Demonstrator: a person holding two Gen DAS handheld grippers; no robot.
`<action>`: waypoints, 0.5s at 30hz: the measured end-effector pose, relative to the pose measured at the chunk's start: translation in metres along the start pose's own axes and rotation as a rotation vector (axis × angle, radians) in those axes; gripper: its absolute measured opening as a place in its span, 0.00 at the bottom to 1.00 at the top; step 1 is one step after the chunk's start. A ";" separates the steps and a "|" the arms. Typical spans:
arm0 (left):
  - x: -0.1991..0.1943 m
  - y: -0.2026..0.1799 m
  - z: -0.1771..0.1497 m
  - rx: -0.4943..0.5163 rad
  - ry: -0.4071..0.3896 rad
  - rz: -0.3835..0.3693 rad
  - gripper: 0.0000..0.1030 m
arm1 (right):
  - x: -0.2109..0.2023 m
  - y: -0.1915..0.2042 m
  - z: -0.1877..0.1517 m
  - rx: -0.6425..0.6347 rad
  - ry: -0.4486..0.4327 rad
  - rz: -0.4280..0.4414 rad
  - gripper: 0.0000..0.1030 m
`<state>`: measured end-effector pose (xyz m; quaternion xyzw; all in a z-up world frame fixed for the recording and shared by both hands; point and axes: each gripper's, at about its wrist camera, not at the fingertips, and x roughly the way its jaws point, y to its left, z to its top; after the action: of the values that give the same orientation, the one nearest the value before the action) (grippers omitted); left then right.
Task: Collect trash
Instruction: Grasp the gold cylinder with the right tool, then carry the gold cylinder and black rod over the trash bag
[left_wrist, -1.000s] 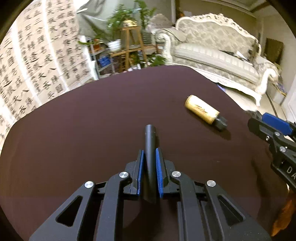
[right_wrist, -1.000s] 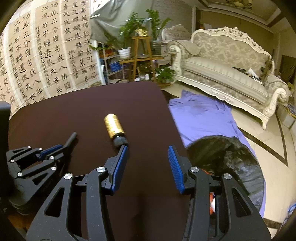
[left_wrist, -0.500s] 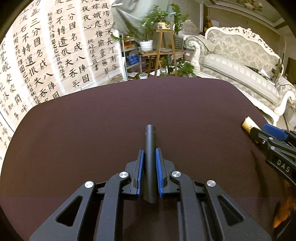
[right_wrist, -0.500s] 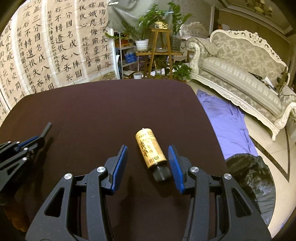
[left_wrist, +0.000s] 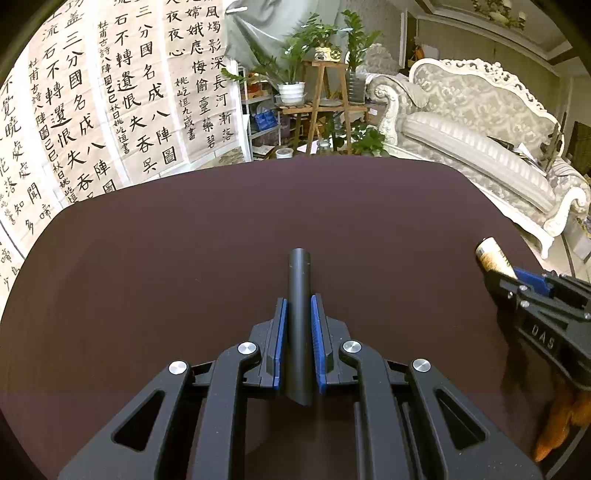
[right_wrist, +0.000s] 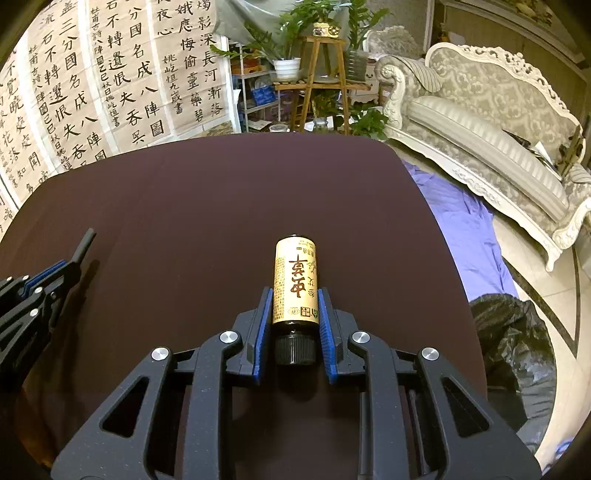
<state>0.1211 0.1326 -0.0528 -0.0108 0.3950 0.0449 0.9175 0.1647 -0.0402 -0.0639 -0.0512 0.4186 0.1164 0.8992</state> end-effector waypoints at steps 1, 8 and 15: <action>-0.002 -0.002 -0.001 0.002 -0.001 -0.003 0.14 | -0.003 0.000 -0.003 0.003 -0.004 -0.002 0.22; -0.014 -0.021 -0.010 0.029 -0.013 -0.038 0.14 | -0.028 -0.006 -0.031 0.032 -0.020 -0.010 0.22; -0.030 -0.052 -0.019 0.076 -0.027 -0.091 0.14 | -0.056 -0.026 -0.055 0.087 -0.048 -0.034 0.22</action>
<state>0.0915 0.0779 -0.0452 0.0068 0.3829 -0.0120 0.9237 0.0955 -0.0853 -0.0568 -0.0163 0.4005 0.0839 0.9123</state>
